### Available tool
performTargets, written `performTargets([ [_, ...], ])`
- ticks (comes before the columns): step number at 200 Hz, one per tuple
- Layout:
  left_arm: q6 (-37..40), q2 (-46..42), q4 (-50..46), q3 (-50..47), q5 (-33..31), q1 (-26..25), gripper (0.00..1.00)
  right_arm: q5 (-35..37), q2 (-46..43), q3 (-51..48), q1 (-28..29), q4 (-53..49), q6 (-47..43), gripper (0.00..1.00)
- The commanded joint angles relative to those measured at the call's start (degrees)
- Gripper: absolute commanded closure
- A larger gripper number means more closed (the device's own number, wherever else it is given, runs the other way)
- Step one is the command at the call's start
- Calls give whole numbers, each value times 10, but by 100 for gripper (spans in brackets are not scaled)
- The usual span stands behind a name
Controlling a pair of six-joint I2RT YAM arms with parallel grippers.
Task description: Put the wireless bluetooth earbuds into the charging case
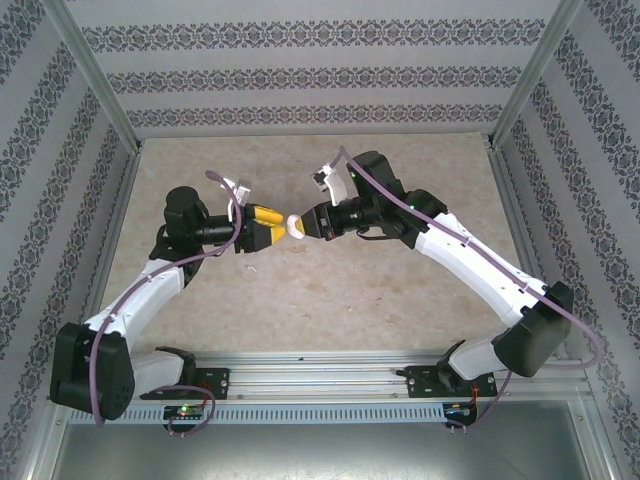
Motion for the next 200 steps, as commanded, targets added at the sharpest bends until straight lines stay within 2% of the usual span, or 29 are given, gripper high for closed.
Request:
performTargets([
  [1,-153,29,217,-9,60,4,40,-60,-12,20,-10,-2,-38,98],
  [27,-273,77,394,-17,68,3,45,-76,-10,23,-12,4,-36,98],
  [46,-321,106,465,-14,70,1,50,-75,-9,24,-13,3,-34,98],
  [80,-306,116,461,-8,68,-11,43,-66,-7,24,-23,6,-26,99],
  [110,-289,111,436,-7,68,-23,41,-69,-2,29,-31,16,-18,100],
  [130,-228,94,358,-9,61,-31,43,-75,1,29,-34,29,-8,100],
  [158,-71,44,131,14,44,-42,48,-83,4,27,-34,41,-2,100],
  [179,62,11,-57,51,32,-45,60,-93,5,26,-33,44,1,100],
  [200,92,-4,-98,61,26,-46,76,-104,6,26,-32,50,2,100],
])
